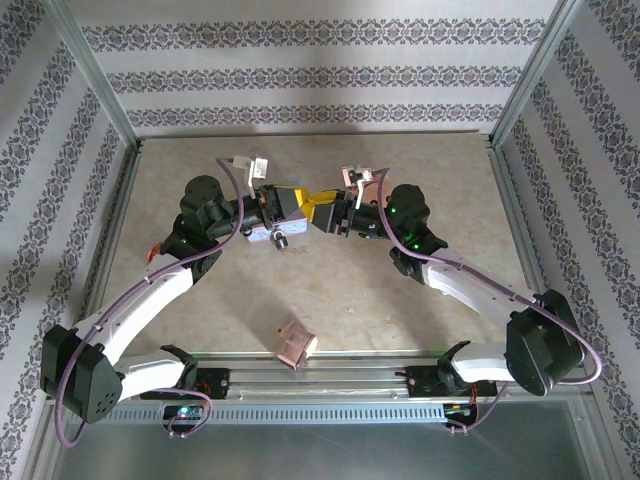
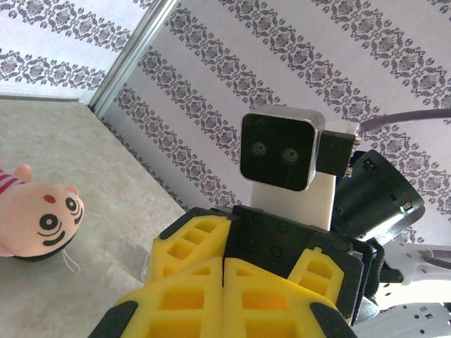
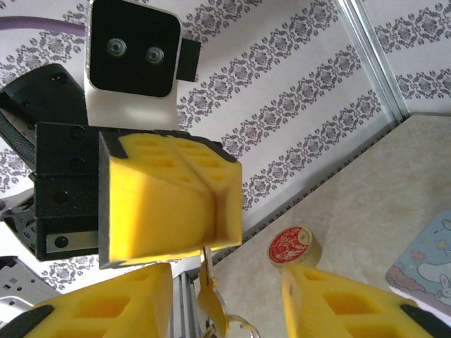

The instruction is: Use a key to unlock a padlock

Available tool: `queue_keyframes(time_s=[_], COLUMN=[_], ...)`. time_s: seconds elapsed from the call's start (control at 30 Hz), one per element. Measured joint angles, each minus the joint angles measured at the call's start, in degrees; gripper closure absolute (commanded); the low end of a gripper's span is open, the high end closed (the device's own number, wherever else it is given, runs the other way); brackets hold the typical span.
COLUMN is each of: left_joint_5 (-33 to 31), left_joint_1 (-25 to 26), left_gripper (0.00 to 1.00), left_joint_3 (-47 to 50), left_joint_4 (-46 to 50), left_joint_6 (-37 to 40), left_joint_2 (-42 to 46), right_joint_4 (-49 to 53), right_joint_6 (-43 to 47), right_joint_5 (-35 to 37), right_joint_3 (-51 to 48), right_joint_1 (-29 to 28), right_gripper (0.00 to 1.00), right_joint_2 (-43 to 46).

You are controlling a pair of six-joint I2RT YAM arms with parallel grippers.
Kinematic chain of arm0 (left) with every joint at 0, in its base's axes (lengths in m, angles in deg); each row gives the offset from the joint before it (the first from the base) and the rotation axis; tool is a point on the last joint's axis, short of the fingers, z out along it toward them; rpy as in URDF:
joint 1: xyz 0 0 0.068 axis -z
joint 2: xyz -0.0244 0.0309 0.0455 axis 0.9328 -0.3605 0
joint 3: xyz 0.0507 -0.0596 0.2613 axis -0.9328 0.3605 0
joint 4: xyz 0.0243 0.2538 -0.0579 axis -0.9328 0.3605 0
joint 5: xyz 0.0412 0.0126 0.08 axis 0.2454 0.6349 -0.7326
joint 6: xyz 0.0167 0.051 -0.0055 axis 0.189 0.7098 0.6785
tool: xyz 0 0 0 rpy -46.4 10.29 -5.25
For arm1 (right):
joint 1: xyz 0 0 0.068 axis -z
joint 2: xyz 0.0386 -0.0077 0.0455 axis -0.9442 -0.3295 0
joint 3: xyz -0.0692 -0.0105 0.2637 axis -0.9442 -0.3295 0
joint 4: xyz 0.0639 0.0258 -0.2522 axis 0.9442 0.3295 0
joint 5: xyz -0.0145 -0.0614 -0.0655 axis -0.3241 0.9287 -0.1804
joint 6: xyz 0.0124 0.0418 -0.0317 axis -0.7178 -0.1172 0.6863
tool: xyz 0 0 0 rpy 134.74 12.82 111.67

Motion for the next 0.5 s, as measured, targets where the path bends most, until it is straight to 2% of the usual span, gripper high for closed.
queue_keyframes(time_s=[0.5], left_joint_5=[-1.4], left_joint_1=[0.0], left_gripper=[1.0], left_joint_3=[0.8], left_joint_4=[-1.2], left_joint_6=[-0.5], left_joint_2=[0.0], right_joint_4=[-1.6], right_joint_6=[-0.9], right_joint_5=[-0.4], right_joint_3=[0.1], right_joint_1=[0.0], right_gripper=[0.63], right_joint_2=[-0.7])
